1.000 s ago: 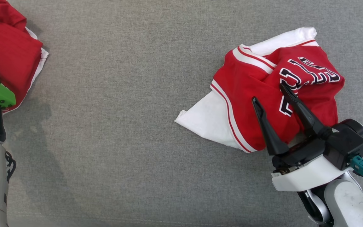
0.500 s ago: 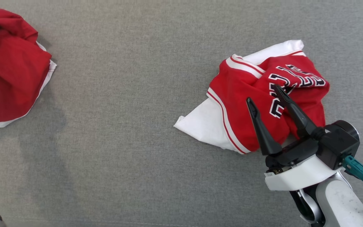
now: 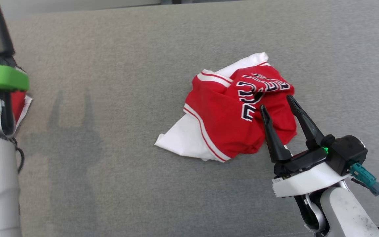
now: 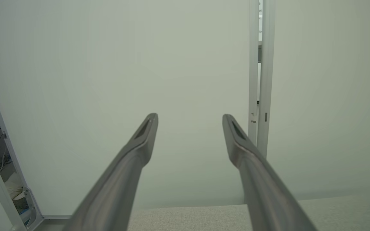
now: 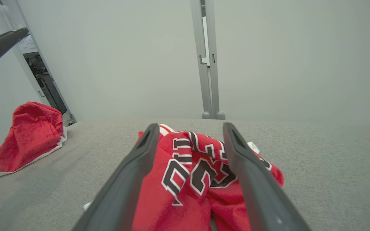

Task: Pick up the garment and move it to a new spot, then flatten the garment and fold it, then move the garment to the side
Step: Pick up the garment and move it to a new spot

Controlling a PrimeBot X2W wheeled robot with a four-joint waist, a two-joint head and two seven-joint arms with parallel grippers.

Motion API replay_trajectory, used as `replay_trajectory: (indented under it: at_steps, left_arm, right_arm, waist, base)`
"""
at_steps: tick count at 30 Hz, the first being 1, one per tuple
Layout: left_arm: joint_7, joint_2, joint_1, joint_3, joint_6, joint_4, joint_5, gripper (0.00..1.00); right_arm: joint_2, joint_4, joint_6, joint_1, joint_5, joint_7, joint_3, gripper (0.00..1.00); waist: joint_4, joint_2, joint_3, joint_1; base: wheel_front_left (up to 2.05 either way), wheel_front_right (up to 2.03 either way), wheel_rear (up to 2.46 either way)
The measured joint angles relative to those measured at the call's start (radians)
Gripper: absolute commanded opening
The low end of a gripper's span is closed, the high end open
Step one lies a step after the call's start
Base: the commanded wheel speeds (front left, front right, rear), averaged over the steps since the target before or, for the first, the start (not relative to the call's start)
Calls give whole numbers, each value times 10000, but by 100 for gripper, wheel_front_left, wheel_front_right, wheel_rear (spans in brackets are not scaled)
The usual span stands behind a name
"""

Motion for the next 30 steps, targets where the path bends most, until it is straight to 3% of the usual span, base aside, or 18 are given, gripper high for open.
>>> replay_trajectory:
  at_steps: [14, 30]
  left_arm:
    - [0, -842, 3336, 25, -2, -1007, -56, 100]
    - [0, -1739, 6365, -31, -2, -2234, 263, 100]
  right_arm:
    - [155, 1308, 0, 415, 161, -384, -497, 100]
    - [282, 1885, 0, 1082, 173, -437, -794, 100]
  waist:
    - [-982, 0, -1332, 0]
    - [-463, 0, -2445, -1]
  base:
    - [0, 0, 0]
    - [0, 0, 0]
